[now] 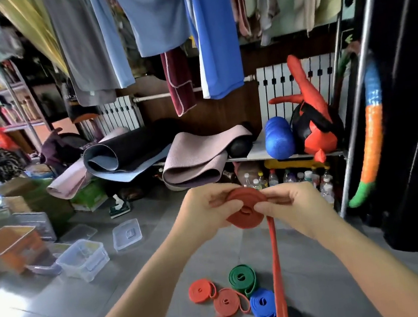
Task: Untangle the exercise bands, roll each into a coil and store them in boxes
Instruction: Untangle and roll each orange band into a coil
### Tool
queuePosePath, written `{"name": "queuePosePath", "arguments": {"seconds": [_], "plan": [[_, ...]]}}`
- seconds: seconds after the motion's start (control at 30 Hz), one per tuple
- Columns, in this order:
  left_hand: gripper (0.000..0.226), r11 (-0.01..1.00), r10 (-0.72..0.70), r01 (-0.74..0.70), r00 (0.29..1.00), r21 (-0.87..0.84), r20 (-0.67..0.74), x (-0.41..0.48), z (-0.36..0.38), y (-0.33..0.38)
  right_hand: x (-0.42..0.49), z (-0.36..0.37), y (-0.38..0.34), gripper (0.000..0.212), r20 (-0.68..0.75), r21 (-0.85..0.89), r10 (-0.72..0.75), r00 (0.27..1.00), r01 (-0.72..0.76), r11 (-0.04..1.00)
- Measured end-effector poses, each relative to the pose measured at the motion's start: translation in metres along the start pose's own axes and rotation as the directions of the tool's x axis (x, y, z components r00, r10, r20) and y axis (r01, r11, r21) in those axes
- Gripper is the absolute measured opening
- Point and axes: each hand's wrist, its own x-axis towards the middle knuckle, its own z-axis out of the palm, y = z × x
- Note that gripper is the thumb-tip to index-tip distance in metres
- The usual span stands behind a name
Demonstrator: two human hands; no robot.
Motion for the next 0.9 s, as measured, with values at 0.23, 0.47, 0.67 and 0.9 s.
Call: {"name": "queuePosePath", "arguments": {"seconds": [0.23, 0.47, 0.67, 0.9], "plan": [[0.023, 0.9, -0.118, 0.063, 0.988, -0.432, -0.102, -0.009, 0.016, 0.001, -0.008, 0.01, -0.001, 0.022, -0.209, 0.171, 0.034, 0.977, 0.003, 0.985], [0.017, 0.865, -0.201, 0.214, 0.977, -0.455, 0.076, -0.018, -0.004, -0.004, -0.013, 0.005, -0.007, 0.029, -0.055, 0.022, -0.023, 0.998, 0.024, 0.999], [0.035, 0.971, 0.062, -0.064, 0.998, 0.229, 0.016, -0.012, -0.015, 0.01, -0.003, 0.003, -0.019, 0.03, 0.092, -0.151, -0.017, 0.996, 0.031, 0.988], [0.034, 0.917, 0.186, -0.182, 0.982, 0.354, 0.024, -0.007, -0.016, 0.024, 0.001, -0.001, -0.031, 0.022, -0.002, -0.029, -0.028, 1.0, 0.027, 0.999]]}}
